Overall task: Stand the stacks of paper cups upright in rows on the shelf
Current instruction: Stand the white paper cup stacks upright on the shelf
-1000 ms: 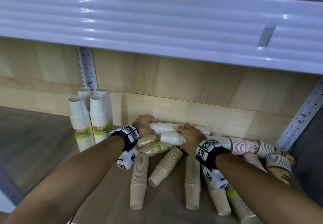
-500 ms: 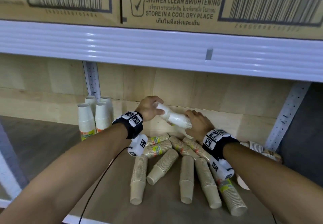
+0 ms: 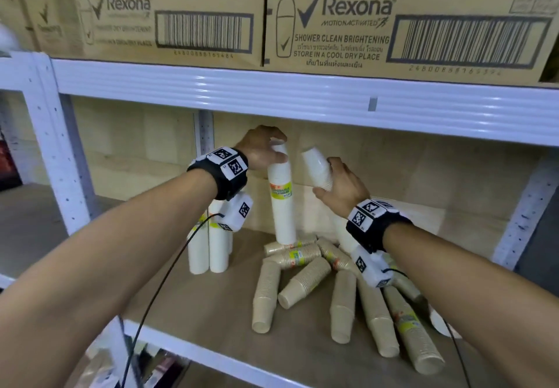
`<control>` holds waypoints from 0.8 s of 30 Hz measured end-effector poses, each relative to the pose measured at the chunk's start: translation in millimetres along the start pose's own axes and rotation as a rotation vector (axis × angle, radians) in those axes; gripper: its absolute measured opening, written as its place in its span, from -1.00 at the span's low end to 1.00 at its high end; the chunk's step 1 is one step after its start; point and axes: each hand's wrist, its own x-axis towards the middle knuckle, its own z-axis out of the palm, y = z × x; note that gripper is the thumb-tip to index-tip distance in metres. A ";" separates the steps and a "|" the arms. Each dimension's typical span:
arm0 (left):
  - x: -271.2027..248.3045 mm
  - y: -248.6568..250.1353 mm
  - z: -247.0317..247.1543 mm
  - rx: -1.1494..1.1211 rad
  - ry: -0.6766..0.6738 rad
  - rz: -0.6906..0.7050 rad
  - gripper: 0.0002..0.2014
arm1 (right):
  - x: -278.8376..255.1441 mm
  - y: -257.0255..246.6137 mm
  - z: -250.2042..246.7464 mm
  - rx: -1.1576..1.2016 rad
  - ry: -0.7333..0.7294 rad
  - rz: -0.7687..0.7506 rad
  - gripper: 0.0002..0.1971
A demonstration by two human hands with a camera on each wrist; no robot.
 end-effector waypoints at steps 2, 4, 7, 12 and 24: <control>-7.6 -4.2 -15.1 0.068 0.001 -0.020 -0.53 | 0.5 -17.5 6.3 0.074 -0.023 0.017 -0.40; -16.7 -10.3 -28.3 0.135 -0.001 -0.056 -0.52 | -0.6 -35.9 15.4 0.136 -0.049 0.029 -0.44; -31.5 -22.2 -44.2 0.185 -0.040 -0.123 -0.51 | -3.4 -62.8 31.2 0.208 -0.088 0.037 -0.46; -57.0 -44.4 -63.3 0.177 -0.059 -0.196 -0.55 | -6.6 -101.3 57.4 0.300 -0.158 0.009 -0.48; -95.2 -98.9 -68.3 0.270 -0.070 -0.366 -0.53 | -13.7 -148.2 110.4 0.436 -0.329 0.036 -0.41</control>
